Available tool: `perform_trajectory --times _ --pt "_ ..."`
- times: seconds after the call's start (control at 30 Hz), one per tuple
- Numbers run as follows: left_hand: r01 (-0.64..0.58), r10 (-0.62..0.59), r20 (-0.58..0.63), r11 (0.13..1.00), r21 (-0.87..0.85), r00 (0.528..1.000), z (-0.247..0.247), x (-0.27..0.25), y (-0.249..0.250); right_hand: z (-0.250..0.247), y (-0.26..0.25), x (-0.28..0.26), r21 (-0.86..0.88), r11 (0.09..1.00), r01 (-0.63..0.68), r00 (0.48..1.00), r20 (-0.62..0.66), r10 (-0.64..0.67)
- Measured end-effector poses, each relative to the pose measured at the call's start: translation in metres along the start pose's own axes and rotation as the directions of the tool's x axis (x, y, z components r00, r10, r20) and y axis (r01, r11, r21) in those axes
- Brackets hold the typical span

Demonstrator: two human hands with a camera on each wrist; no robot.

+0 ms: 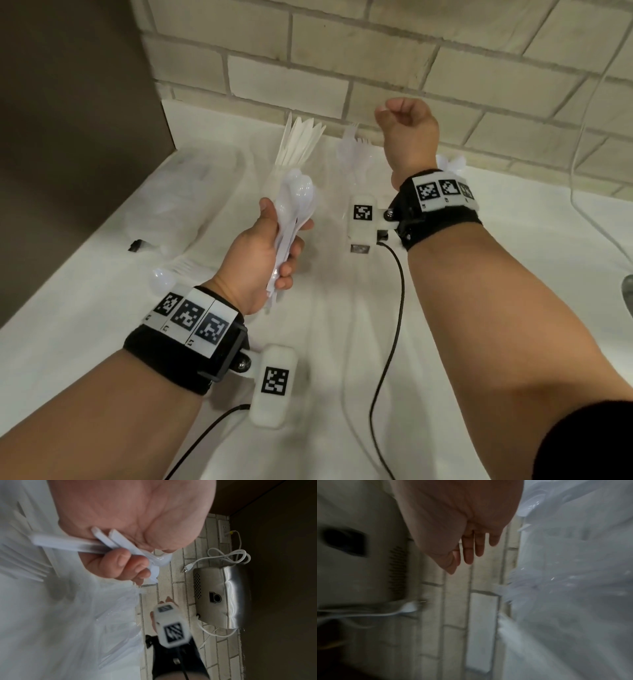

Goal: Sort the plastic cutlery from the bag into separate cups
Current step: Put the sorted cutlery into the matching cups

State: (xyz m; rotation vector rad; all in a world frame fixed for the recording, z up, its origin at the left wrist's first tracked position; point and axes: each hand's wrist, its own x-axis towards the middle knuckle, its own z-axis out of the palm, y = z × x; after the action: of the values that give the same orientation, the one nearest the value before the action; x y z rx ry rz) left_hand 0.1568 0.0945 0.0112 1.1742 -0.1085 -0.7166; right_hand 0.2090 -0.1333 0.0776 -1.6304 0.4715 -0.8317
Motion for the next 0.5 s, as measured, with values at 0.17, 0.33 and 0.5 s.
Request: perform_trajectory --times 0.17,0.33,0.5 --pt "0.005 -0.004 0.034 1.000 -0.004 0.999 0.004 -0.003 0.001 -0.010 -0.023 -0.065 -0.029 0.993 -0.114 0.899 0.421 0.116" --pt "-0.102 0.117 -0.064 0.974 0.204 0.991 0.019 -0.011 -0.001 -0.015 -0.030 -0.117 0.039 0.886 -0.463 0.671 0.668 0.321" --pt "-0.166 0.248 -0.095 0.843 0.511 0.964 0.025 -0.013 -0.003 -0.023 -0.029 -0.136 -0.051 0.935 -0.351 0.689 0.663 0.295"
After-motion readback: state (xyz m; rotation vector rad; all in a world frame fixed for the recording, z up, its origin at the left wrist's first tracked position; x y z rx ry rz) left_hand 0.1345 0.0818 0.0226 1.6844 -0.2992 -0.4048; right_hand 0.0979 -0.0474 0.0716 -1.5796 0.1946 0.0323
